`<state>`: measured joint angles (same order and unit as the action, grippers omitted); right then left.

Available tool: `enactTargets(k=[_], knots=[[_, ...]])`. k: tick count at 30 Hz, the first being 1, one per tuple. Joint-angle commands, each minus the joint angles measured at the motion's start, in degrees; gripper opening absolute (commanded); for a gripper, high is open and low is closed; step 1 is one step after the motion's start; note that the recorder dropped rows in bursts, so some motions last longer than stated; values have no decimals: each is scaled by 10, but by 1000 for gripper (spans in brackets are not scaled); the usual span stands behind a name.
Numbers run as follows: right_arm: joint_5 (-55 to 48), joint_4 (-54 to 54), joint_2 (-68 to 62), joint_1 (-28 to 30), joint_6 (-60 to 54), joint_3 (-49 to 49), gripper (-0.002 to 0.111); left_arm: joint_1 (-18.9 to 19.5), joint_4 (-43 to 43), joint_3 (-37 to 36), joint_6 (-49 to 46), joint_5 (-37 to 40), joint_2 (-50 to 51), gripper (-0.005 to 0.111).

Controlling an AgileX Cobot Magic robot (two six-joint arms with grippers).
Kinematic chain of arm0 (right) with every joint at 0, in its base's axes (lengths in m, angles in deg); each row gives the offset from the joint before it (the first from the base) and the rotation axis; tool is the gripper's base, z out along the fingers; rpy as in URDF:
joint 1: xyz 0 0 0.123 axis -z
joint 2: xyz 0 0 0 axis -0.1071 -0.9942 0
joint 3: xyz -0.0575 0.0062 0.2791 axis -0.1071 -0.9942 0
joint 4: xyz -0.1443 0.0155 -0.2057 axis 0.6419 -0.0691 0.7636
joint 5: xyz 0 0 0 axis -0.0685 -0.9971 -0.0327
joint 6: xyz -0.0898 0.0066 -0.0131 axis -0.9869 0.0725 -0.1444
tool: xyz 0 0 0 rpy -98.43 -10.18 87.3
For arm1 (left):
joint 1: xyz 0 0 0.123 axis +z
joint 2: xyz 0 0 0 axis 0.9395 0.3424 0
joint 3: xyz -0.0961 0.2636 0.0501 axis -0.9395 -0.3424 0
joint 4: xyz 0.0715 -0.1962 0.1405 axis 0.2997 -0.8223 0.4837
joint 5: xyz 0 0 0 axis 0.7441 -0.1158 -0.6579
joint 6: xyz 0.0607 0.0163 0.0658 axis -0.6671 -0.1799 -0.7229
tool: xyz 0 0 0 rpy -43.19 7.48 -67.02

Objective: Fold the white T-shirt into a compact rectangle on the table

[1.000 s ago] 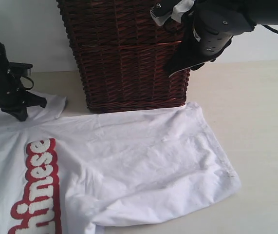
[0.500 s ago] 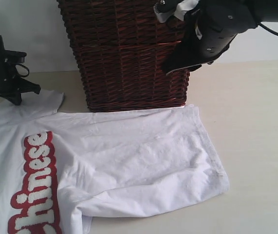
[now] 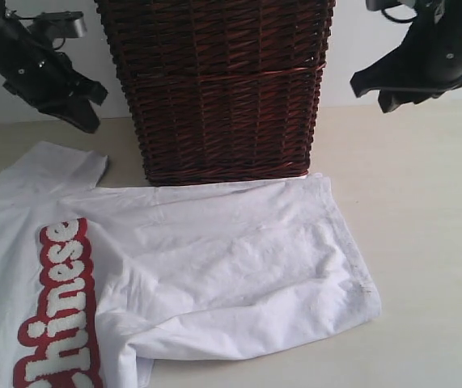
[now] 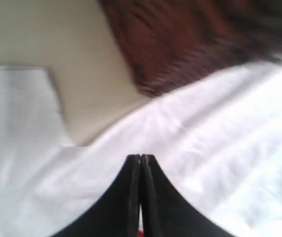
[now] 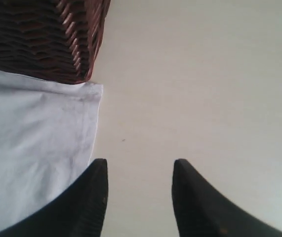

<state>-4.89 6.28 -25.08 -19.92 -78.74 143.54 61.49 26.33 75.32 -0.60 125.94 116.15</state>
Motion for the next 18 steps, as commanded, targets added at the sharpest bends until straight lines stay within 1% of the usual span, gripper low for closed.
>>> enactTargets(k=[1,3,4,5,7,8,9,10,11,12,14,15,16,18], knots=[[-11,-20,63,16,-18,-10,42,-50,-140,-171,-130,-42,-130,0],[12,-56,95,20,-37,-31,42,-79,-181,-246,-200,-52,-178,0],[24,-73,107,20,-45,-40,42,-103,-193,-285,-245,-48,-200,0],[33,-92,123,20,-58,-51,42,-131,-203,-320,-293,-39,-216,0],[39,-117,140,20,-75,-63,42,-204,-198,-371,-322,-52,-231,1],[39,-135,150,20,-82,-71,42,-244,-187,-392,-315,-83,-232,4],[39,-142,156,20,-88,-76,42,-276,-174,-409,-310,-120,-231,8],[38,-148,163,20,-90,-83,42,-315,-150,-421,-303,-163,-226,16],[38,-149,168,20,-90,-90,42,-352,-118,-429,-287,-206,-218,25],[38,-149,171,20,-90,-97,42,-378,-88,-433,-260,-238,-209,35],[38,-149,178,20,-90,-106,42,-432,-3,-433,-183,-305,-184,61],[35,-149,178,20,-90,-108,42,-451,39,-433,-149,-327,-173,67],[37,-149,180,20,-90,-110,42,-467,77,-433,-117,-341,-159,68],[41,-149,182,19,-90,-112,42,-486,133,-433,-78,-350,-135,61]])
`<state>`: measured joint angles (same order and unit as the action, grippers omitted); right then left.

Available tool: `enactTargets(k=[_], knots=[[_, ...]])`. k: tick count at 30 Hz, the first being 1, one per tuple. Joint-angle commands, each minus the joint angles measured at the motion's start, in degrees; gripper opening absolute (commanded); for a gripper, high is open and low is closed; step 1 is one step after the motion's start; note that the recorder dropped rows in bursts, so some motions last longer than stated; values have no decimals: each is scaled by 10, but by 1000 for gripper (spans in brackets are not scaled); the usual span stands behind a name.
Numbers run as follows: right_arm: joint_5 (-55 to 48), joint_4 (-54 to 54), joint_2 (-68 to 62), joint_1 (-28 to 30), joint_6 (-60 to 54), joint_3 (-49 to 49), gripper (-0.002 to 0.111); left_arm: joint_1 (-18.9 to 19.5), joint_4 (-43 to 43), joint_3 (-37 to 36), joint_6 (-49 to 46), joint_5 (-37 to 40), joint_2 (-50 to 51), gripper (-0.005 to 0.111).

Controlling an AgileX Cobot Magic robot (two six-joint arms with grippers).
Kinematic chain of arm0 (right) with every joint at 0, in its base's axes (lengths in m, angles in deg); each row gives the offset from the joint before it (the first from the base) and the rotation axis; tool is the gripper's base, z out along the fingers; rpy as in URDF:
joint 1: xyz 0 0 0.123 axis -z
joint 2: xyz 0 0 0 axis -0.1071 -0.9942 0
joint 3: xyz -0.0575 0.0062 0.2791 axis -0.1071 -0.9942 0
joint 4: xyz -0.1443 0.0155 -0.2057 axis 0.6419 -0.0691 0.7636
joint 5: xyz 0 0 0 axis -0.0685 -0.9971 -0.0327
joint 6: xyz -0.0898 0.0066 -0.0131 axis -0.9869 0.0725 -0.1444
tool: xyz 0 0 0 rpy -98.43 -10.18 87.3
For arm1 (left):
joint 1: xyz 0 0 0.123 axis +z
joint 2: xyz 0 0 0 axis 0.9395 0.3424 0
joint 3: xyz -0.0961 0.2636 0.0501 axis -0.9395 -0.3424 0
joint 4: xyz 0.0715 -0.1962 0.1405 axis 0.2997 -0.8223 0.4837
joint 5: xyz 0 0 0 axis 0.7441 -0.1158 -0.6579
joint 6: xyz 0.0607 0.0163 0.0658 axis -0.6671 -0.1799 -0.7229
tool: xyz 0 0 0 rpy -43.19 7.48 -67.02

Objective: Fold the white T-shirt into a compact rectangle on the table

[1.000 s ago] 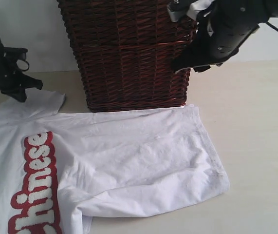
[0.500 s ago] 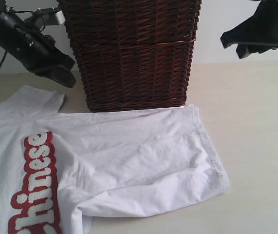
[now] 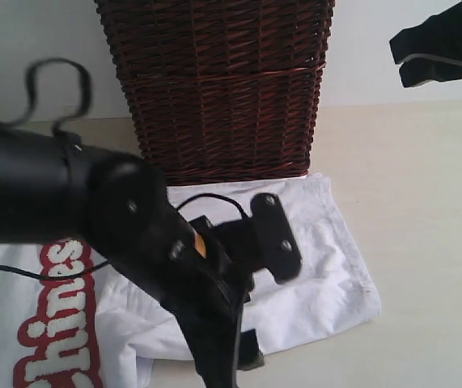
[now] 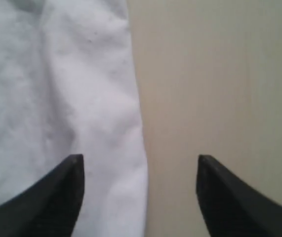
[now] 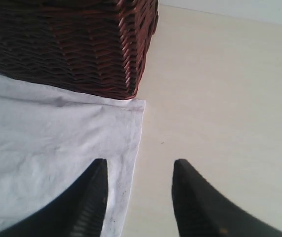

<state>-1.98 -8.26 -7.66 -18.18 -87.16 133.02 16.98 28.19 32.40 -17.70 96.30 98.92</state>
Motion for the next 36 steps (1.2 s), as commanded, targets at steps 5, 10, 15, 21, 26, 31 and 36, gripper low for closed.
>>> enactTargets(k=[5,10,15,21,26,31,36], knots=[[16,-25,7,0,-19,-7,42,-39,191,-4,189,-68,77,21],[18,-29,7,0,-22,-7,42,-20,205,1,209,-67,79,0],[18,-29,7,0,-22,-7,42,-6,202,1,209,-59,73,0],[18,-29,7,0,-23,-7,42,31,191,1,202,-45,17,0],[18,-29,7,0,-23,-7,42,108,88,0,113,-42,-41,0],[16,-30,7,0,-23,-7,42,229,-115,-4,-65,-1,-41,0],[15,-35,7,0,-23,-7,42,359,-338,-40,-274,28,-24,0]])
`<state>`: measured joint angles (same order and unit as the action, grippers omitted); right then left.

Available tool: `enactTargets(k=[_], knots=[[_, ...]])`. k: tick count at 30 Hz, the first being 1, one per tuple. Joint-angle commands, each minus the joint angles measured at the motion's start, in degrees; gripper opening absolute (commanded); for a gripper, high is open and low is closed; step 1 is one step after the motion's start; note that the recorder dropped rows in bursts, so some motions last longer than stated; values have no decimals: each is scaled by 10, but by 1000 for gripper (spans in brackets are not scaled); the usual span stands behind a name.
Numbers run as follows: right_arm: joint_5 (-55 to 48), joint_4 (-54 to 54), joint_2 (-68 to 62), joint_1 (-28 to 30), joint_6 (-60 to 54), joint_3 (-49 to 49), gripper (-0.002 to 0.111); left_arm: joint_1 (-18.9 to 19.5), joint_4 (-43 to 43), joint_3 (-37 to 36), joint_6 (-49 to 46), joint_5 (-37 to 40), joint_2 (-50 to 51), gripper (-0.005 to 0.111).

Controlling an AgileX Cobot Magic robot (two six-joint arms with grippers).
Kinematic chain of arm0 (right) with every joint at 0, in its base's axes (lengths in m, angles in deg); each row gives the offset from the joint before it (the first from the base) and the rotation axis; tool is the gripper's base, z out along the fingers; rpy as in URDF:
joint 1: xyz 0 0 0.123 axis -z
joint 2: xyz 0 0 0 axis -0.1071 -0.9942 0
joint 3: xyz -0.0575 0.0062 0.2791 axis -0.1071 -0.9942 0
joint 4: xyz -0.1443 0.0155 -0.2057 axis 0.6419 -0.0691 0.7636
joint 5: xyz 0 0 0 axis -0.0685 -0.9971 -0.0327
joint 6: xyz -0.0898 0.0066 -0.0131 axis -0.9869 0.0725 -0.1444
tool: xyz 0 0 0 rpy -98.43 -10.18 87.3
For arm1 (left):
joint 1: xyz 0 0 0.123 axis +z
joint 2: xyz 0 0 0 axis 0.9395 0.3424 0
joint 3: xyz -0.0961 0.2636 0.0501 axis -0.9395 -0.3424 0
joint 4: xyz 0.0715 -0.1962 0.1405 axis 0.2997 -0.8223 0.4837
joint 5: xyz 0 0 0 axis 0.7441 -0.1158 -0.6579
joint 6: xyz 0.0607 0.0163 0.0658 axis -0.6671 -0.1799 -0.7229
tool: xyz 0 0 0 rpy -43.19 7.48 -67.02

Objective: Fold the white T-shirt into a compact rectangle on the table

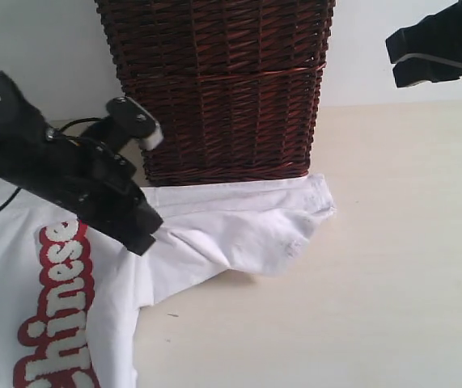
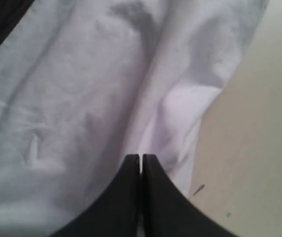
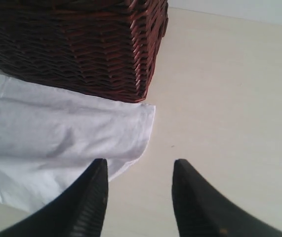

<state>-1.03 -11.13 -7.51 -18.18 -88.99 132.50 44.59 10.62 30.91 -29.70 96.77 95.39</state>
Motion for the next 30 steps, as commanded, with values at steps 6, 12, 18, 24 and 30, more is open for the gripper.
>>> enactTargets(k=[6,12,18,24,30], knots=[[3,-17,6,0,-14,-1,42,243,-334,-61,-267,84,71,0],[1,-20,6,0,-14,-1,42,308,-401,-70,-279,96,126,6],[-2,-22,6,0,-15,-1,42,304,-510,-70,-346,154,124,65],[-4,-22,6,0,-15,-1,42,285,-534,-48,-439,347,94,45],[-5,-22,6,0,-16,-1,42,97,-406,-47,-446,101,72,53]])
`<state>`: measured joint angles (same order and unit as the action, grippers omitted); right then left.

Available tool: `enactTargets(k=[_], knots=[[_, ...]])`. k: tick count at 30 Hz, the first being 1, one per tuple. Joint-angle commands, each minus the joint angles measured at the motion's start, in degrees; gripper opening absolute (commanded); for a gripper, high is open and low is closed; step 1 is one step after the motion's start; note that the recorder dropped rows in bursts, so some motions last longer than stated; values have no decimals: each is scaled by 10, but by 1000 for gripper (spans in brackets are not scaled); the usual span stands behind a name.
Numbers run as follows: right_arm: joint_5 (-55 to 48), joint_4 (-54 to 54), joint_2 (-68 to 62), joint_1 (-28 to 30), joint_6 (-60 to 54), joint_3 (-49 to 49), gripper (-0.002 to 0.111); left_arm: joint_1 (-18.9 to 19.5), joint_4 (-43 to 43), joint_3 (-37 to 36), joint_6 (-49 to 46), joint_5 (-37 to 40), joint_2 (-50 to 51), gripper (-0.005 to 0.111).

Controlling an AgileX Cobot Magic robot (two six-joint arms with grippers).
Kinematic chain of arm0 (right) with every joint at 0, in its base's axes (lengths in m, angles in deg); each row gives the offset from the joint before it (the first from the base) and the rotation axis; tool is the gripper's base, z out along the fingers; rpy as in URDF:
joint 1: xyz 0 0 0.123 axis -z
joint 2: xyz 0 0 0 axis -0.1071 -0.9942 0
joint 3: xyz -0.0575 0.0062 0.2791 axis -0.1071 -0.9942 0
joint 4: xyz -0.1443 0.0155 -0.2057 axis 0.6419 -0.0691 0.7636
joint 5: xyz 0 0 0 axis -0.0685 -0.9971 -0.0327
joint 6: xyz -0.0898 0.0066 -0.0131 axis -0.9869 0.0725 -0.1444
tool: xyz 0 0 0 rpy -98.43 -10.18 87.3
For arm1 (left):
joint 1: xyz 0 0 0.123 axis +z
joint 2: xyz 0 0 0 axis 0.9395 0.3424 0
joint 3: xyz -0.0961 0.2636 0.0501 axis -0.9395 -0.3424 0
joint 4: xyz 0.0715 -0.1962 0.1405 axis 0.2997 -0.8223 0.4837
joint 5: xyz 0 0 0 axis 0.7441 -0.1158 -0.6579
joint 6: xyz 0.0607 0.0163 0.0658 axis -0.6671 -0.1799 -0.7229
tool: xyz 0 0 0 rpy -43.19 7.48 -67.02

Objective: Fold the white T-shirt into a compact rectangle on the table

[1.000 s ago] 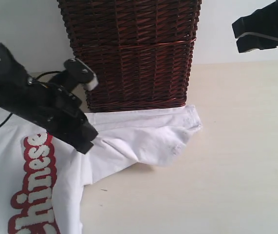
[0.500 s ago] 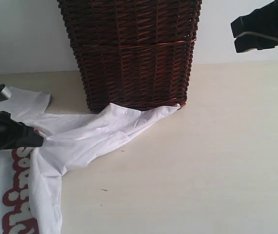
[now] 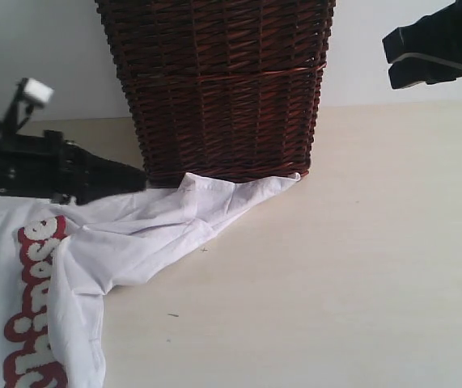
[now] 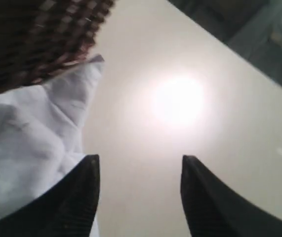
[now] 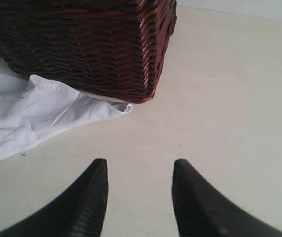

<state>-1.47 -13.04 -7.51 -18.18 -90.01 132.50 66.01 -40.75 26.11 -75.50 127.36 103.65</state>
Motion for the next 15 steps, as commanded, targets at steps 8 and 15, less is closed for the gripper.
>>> enactTargets(k=[8,15], knots=[[7,-3,6,0,-7,-1,42,-325,339,4,235,-595,8,53],[2,-8,6,0,-10,-1,42,-343,334,4,234,-639,40,53]])
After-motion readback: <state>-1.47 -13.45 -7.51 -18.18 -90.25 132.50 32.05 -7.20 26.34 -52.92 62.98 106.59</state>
